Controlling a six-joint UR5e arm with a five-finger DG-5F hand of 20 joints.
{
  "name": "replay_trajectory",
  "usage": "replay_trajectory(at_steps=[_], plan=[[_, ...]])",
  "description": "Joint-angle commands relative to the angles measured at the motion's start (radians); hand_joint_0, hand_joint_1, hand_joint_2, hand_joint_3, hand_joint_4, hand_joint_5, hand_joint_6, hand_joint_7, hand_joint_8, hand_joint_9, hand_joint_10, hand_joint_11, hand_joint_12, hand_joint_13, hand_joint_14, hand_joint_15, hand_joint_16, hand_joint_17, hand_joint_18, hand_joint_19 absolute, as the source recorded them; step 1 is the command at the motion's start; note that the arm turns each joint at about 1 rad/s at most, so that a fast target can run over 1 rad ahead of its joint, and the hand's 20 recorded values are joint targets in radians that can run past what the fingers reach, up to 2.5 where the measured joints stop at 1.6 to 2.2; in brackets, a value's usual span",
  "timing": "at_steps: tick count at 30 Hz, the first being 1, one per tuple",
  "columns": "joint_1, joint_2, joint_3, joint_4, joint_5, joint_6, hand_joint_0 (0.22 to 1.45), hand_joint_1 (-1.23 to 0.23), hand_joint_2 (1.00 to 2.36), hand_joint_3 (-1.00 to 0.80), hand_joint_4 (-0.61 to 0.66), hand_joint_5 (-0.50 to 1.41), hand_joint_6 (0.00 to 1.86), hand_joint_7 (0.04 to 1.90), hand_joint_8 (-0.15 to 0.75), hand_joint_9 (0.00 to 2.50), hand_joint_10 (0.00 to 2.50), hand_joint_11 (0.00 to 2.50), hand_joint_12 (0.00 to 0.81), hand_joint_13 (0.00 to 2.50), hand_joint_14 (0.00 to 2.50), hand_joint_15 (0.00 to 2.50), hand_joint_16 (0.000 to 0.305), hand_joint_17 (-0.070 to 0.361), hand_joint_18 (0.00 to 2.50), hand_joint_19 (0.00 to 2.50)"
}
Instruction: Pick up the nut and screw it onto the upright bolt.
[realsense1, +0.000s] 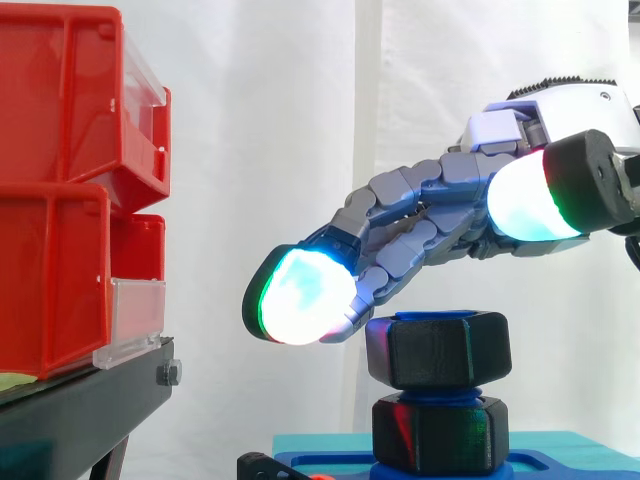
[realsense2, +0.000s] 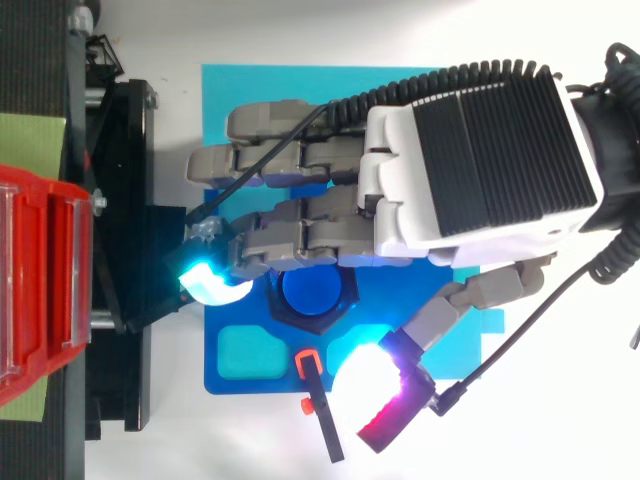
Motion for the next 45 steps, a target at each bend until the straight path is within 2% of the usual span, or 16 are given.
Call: replay_trajectory(at_steps=[1, 45], plan=[[0.000, 0.000, 0.000, 0.000, 0.000, 0.000, 0.47, -0.35, 1.00, -0.50, 0.24, -0.15, 0.50, 0.81, 0.224, 0.41, 0.00, 0.00, 0.288, 0.15, 0.00, 0.00, 0.032, 0.072, 0.00, 0.00], [0.001, 0.000, 0.000, 0.000, 0.000, 0.000, 0.48, -0.34, 1.00, -0.50, 0.31, -0.09, 0.50, 1.01, 0.256, 0.65, 0.00, 0.00, 0.247, 0.39, 0.00, 0.00, 0.022, 0.050, 0.00, 0.00]])
